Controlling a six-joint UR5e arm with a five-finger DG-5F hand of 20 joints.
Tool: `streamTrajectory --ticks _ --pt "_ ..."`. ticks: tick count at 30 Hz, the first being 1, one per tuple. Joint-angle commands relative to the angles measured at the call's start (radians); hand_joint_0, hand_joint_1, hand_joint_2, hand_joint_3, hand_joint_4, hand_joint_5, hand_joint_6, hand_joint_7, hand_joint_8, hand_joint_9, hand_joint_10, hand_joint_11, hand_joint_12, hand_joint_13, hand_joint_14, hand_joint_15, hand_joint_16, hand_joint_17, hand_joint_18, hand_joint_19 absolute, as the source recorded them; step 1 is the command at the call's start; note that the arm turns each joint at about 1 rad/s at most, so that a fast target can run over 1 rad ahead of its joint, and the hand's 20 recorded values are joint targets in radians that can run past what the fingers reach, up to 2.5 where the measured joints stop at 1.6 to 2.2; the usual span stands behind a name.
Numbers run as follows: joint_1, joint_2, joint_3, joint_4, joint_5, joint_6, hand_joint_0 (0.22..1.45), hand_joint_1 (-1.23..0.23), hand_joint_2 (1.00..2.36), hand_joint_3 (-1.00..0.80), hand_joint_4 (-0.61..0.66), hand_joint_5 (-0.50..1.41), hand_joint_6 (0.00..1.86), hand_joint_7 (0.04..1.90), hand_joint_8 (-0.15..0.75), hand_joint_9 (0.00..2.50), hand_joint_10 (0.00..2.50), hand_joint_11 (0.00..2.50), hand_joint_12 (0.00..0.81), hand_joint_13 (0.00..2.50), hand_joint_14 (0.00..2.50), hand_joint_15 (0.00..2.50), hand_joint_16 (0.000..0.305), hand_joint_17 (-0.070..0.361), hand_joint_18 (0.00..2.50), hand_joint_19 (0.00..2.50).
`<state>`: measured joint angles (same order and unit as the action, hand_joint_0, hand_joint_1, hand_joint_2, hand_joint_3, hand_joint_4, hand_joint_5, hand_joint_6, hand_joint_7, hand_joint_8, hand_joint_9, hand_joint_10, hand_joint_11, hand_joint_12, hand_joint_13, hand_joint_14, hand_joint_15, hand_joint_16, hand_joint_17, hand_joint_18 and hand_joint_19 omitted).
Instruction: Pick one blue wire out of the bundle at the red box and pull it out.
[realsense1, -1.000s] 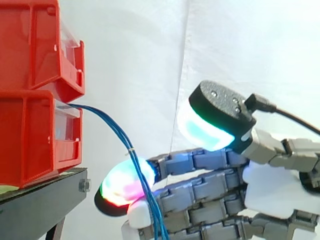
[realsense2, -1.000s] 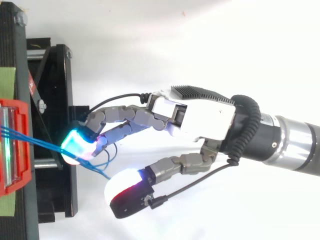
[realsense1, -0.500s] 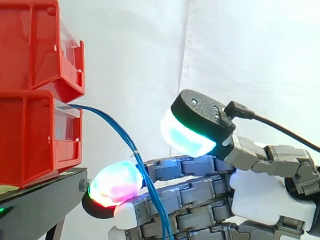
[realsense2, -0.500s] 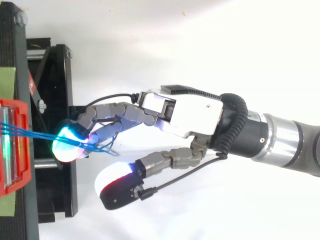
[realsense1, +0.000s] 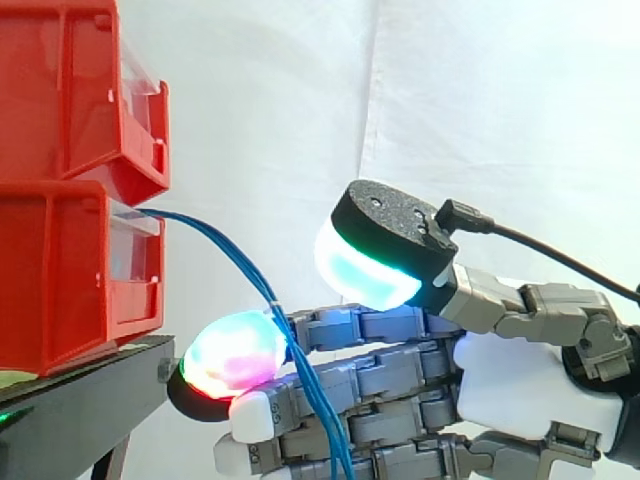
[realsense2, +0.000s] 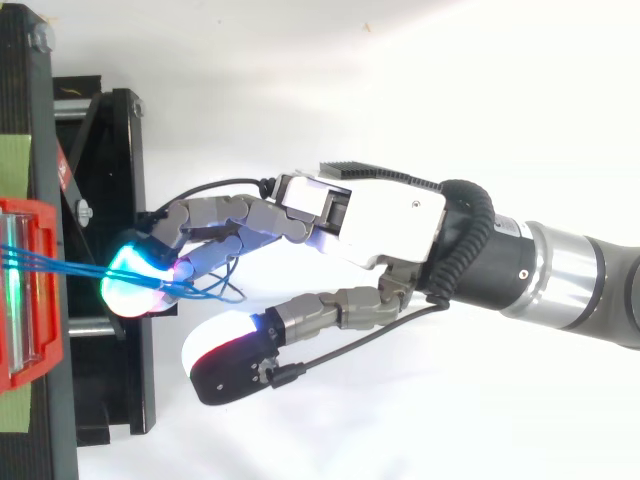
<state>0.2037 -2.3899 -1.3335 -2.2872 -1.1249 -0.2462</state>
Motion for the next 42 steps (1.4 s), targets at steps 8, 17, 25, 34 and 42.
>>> streamTrajectory --ticks 8,17,25,34,42 --pt "-0.012 0.0 0.0 -0.002 -0.006 0.021 0.6 -0.61 1.01 -0.38 0.31 -0.12 0.5 1.05 0.277 0.63 0.01 0.38 0.388 0.47 0.01 0.23 0.066 0.147 0.43 0.25" --pt "-0.017 0.0 0.002 0.002 -0.007 0.022 0.62 -0.61 1.01 -0.34 0.29 -0.11 0.5 1.13 0.279 0.64 0.01 0.4 0.386 0.48 0.01 0.25 0.065 0.146 0.45 0.26" --pt "-0.02 0.0 0.005 0.002 -0.019 0.024 0.62 -0.62 1.01 -0.33 0.26 -0.11 0.5 1.22 0.282 0.65 0.01 0.41 0.387 0.49 0.01 0.24 0.065 0.146 0.46 0.26" --pt "-0.026 0.002 0.016 -0.002 -0.029 0.024 0.62 -0.65 1.01 -0.33 0.25 -0.11 0.53 1.23 0.284 0.65 0.01 0.43 0.385 0.49 0.01 0.24 0.065 0.146 0.47 0.27" --pt "-0.026 0.0 0.016 0.002 -0.029 0.024 0.63 -0.68 1.01 -0.32 0.25 -0.13 0.62 1.11 0.281 0.65 0.01 0.43 0.386 0.5 0.01 0.25 0.065 0.147 0.47 0.26"
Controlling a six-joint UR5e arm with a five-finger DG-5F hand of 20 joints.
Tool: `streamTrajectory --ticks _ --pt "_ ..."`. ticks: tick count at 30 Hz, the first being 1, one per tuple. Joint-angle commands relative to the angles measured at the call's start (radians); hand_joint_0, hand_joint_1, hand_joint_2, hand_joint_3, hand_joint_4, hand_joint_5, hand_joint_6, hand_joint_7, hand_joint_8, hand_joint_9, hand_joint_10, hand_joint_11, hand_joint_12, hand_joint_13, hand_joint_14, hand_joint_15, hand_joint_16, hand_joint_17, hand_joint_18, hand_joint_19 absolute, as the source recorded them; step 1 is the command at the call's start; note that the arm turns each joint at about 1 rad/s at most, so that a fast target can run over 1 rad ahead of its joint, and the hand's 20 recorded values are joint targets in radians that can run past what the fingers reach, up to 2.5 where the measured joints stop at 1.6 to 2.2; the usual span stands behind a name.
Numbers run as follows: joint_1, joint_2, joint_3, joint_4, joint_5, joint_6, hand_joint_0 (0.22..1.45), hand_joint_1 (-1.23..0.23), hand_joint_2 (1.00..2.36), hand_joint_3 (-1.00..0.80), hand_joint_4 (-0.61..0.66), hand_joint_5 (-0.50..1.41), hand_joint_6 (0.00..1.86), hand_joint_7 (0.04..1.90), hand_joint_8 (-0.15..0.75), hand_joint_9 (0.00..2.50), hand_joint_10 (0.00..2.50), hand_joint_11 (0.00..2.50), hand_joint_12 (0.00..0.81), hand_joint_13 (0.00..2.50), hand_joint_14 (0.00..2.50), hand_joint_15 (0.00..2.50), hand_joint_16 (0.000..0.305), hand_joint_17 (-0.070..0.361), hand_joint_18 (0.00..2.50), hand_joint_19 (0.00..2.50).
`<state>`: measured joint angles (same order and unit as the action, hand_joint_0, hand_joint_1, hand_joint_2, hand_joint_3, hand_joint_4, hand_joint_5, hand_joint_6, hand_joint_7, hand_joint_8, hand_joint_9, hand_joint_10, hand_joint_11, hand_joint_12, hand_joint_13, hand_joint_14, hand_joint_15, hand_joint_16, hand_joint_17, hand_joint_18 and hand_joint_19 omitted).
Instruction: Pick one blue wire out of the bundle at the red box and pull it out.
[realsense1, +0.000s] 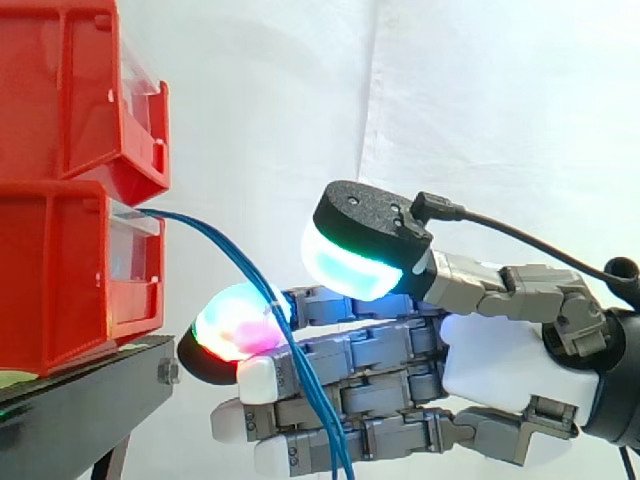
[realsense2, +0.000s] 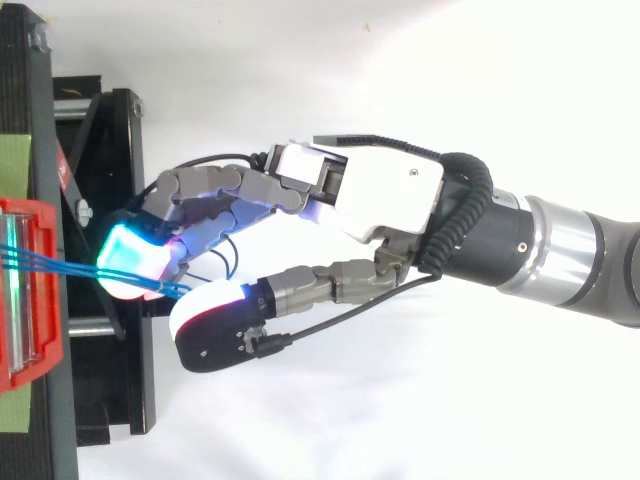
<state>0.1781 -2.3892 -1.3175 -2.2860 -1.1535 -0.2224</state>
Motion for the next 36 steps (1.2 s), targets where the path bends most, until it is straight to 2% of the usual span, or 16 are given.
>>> streamTrajectory --ticks 1,7,14,20,28,36 --pt "0.0 -0.001 0.001 0.0 0.0 0.0 0.63 -0.68 1.01 -0.32 0.25 -0.13 0.63 1.1 0.283 0.65 0.02 0.43 0.386 0.5 0.01 0.25 0.065 0.147 0.48 0.27" --pt "0.0 0.001 0.0 0.0 -0.003 0.0 0.62 -0.7 1.01 -0.29 0.24 -0.14 0.67 1.05 0.282 0.65 0.02 0.45 0.385 0.5 0.01 0.25 0.065 0.147 0.48 0.27" --pt "0.001 -0.001 0.0 -0.006 -0.008 0.0 0.61 -0.72 1.02 -0.23 0.22 -0.17 0.8 0.88 0.281 0.65 0.01 0.49 0.388 0.5 0.01 0.26 0.065 0.147 0.47 0.28" --pt "0.0 0.001 0.0 -0.001 -0.011 0.0 0.6 -0.72 1.02 -0.19 0.22 -0.18 0.83 0.88 0.281 0.65 0.02 0.49 0.389 0.5 0.01 0.26 0.066 0.148 0.47 0.28" --pt "0.0 0.001 0.0 -0.001 -0.011 0.0 0.56 -0.73 1.01 -0.34 0.24 -0.18 0.86 0.91 0.293 0.67 0.02 0.52 0.398 0.51 0.01 0.27 0.067 0.15 0.46 0.28" --pt "0.0 -0.001 0.0 -0.003 -0.012 0.0 0.55 -0.76 1.01 -0.42 0.26 -0.16 0.88 0.94 0.3 0.71 0.02 0.56 0.401 0.53 0.01 0.27 0.067 0.15 0.48 0.28"
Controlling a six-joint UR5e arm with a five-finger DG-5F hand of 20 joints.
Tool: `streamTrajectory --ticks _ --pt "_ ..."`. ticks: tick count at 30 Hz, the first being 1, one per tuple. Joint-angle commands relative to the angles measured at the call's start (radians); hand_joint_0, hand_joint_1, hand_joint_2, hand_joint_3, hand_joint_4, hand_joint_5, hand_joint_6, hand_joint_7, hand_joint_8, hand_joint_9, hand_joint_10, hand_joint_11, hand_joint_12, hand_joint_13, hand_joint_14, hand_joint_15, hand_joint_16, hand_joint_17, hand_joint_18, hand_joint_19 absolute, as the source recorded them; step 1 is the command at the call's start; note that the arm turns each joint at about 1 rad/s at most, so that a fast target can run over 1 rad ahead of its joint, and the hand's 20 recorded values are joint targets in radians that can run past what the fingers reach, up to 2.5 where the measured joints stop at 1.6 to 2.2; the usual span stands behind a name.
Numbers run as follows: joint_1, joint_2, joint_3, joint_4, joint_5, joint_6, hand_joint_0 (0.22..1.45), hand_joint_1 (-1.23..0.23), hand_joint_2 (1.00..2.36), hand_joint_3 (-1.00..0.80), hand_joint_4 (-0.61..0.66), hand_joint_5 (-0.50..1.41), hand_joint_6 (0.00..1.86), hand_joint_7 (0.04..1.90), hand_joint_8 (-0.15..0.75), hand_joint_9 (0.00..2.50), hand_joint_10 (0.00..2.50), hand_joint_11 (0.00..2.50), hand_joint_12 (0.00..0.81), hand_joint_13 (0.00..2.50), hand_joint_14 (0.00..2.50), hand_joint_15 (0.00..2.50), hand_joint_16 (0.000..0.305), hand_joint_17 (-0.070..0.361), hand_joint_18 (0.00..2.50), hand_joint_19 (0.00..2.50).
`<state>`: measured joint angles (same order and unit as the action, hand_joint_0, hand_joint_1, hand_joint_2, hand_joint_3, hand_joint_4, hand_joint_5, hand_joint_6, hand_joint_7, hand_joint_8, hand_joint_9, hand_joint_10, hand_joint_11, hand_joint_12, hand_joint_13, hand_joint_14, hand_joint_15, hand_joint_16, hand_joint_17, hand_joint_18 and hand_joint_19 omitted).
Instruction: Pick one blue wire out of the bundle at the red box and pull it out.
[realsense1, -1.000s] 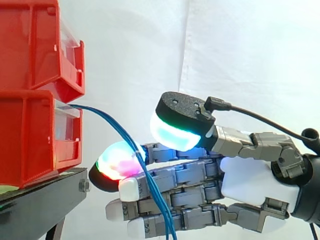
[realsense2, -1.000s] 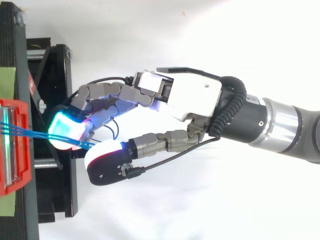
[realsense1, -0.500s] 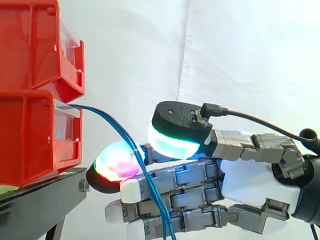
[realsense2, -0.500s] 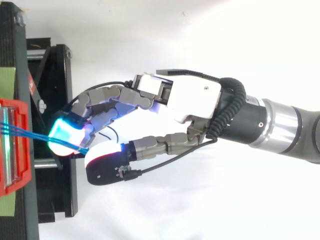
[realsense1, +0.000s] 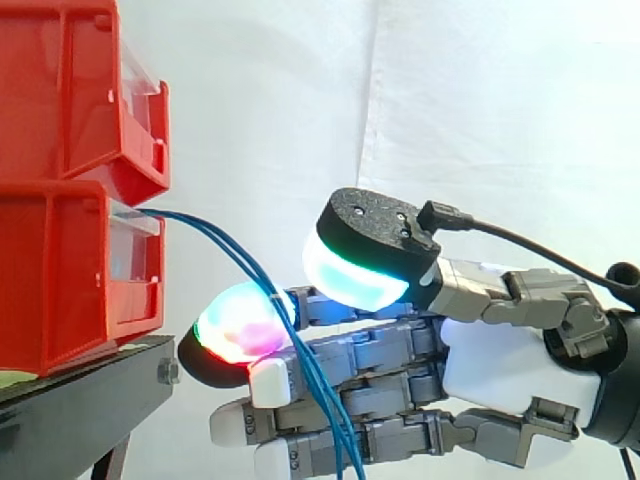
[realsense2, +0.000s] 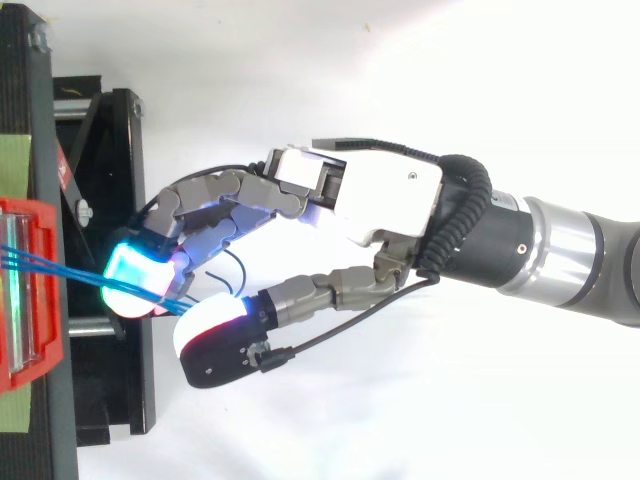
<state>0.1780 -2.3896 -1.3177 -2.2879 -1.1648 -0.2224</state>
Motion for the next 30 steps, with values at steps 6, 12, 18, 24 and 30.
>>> streamTrajectory --ticks 6,12,18,24,30 --pt "0.0 0.0 0.0 -0.004 -0.01 0.0 0.56 -0.78 1.0 -0.45 0.25 -0.15 0.88 0.96 0.298 0.78 0.02 0.65 0.398 0.56 0.01 0.29 0.066 0.148 0.5 0.29" --pt "0.0 0.001 0.0 -0.004 -0.019 0.0 0.57 -0.78 1.0 -0.44 0.25 -0.13 0.88 1.02 0.3 0.83 0.02 0.66 0.39 0.59 0.01 0.29 0.064 0.144 0.52 0.29" --pt "-0.002 0.001 0.0 -0.004 -0.019 0.0 0.58 -0.75 1.01 -0.39 0.24 -0.13 0.88 1.05 0.3 0.87 0.02 0.66 0.386 0.62 0.01 0.3 0.062 0.14 0.55 0.31" --pt "-0.003 0.001 0.0 -0.004 -0.018 0.0 0.58 -0.69 1.01 -0.36 0.23 -0.11 0.87 1.1 0.307 0.89 0.02 0.63 0.389 0.64 0.01 0.31 0.062 0.14 0.57 0.32" --pt "-0.002 0.001 0.0 0.001 -0.018 0.0 0.58 -0.7 1.01 -0.34 0.24 -0.11 0.87 1.12 0.31 0.9 0.02 0.64 0.394 0.65 0.01 0.31 0.062 0.139 0.59 0.32"
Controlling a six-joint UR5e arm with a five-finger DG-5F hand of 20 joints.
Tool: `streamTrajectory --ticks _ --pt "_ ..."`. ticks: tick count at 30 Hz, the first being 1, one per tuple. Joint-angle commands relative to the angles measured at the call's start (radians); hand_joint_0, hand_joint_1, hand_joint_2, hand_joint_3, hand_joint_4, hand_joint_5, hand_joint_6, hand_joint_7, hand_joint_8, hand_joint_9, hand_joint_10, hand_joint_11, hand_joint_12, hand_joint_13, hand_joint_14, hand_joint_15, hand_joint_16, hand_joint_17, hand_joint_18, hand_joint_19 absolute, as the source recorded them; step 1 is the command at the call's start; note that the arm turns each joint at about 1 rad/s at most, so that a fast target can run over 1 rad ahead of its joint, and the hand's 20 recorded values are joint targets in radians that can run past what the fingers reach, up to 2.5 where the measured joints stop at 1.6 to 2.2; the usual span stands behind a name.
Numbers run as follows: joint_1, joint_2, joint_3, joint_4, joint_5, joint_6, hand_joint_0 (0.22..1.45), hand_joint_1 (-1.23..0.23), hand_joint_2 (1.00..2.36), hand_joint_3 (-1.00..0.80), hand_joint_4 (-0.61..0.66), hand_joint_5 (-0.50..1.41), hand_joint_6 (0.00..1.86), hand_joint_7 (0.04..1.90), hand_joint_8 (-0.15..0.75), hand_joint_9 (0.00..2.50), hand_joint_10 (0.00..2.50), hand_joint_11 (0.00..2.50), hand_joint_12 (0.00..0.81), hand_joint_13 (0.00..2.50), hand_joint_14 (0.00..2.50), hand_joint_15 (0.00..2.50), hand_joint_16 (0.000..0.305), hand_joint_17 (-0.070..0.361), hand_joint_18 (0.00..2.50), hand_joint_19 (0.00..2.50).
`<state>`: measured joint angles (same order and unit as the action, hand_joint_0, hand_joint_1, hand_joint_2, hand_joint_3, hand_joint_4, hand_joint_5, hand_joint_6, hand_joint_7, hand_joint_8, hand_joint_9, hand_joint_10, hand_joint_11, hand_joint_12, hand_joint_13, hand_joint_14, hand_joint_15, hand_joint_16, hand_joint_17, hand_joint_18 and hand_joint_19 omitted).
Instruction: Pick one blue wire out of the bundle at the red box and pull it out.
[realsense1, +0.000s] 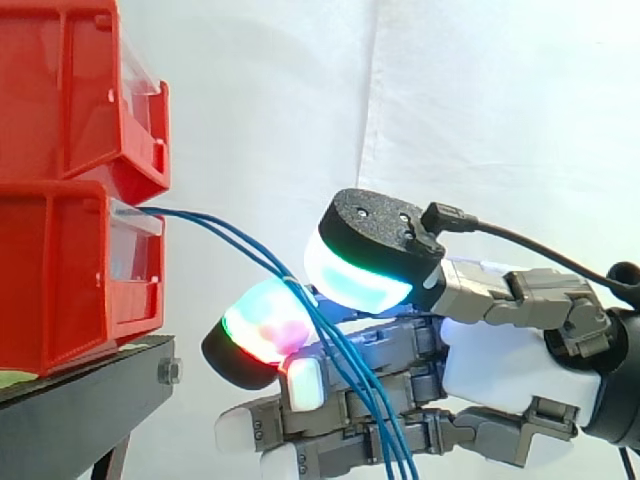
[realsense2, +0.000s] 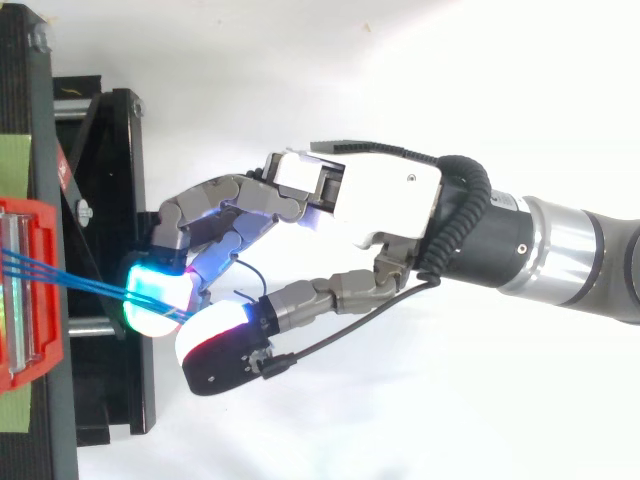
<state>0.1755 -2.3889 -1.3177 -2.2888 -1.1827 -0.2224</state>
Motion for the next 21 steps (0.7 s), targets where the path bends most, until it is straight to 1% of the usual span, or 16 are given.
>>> streamTrajectory --ticks 1,5,7,12,17,21 --pt "-0.001 0.0 0.0 0.002 0.0 0.0 0.58 -0.7 1.01 -0.33 0.24 -0.11 0.87 1.13 0.311 0.91 0.02 0.64 0.393 0.66 0.01 0.31 0.062 0.139 0.59 0.32" --pt "-0.001 -0.001 0.0 0.002 0.0 0.0 0.58 -0.72 1.01 -0.29 0.23 -0.11 0.88 1.15 0.309 0.93 0.02 0.65 0.39 0.69 0.01 0.31 0.061 0.137 0.61 0.32" --pt "-0.004 0.0 0.0 0.003 0.0 0.002 0.58 -0.73 1.02 -0.27 0.21 -0.1 0.88 1.16 0.312 0.95 0.02 0.66 0.39 0.7 0.01 0.32 0.061 0.136 0.62 0.33" --pt "-0.005 0.0 0.0 -0.001 0.0 0.008 0.58 -0.72 1.02 -0.26 0.19 -0.1 0.88 1.15 0.31 0.97 0.02 0.66 0.387 0.71 0.01 0.32 0.06 0.136 0.63 0.35" --pt "-0.008 0.0 0.002 -0.003 0.0 0.026 0.57 -0.69 1.01 -0.26 0.16 -0.1 0.87 1.14 0.31 0.98 0.02 0.64 0.395 0.72 0.01 0.33 0.061 0.137 0.63 0.36" --pt "-0.01 0.0 0.002 -0.003 -0.003 0.044 0.57 -0.69 1.01 -0.26 0.16 -0.1 0.87 1.15 0.314 0.99 0.02 0.64 0.398 0.72 0.01 0.33 0.061 0.138 0.64 0.35"
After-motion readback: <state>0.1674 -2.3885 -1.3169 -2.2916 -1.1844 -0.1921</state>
